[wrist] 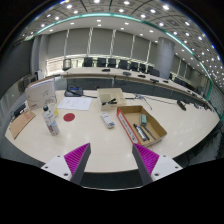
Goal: Pour water
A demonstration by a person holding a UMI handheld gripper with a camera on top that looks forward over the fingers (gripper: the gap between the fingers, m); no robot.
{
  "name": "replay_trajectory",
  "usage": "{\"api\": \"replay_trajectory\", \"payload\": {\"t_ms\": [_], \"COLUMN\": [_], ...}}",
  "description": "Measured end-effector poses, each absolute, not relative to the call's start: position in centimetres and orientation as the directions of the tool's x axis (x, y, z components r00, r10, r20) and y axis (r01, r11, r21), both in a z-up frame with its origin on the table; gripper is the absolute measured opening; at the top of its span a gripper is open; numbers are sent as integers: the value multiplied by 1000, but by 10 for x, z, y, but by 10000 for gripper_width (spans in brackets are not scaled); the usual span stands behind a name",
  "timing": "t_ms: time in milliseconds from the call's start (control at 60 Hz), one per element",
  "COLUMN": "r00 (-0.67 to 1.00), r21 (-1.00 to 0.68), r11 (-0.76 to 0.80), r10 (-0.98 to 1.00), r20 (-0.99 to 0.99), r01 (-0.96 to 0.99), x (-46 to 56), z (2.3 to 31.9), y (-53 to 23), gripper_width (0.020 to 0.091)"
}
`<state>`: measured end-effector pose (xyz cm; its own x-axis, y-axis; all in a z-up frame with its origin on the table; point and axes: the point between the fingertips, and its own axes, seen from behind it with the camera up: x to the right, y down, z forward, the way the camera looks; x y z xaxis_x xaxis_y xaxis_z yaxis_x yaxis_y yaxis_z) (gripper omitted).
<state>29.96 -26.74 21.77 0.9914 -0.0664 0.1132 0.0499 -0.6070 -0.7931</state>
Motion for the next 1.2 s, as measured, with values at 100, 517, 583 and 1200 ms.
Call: {"api": "replay_trajectory", "payload": {"t_ms": [100, 517, 583, 1200], "r00": [995, 985, 985, 995], "r21": [-784, -834, -848, -927], "r11": [-618, -536, -516, -371], "r10": [-17, 166, 172, 98], "r20": [99, 48, 30, 27], "r01": [68, 131, 116, 62], "x": [275, 115, 86, -32], "z": [208, 166, 158, 52], "y": [-268, -219, -204, -34], "gripper_width": [861, 862, 862, 741]}}
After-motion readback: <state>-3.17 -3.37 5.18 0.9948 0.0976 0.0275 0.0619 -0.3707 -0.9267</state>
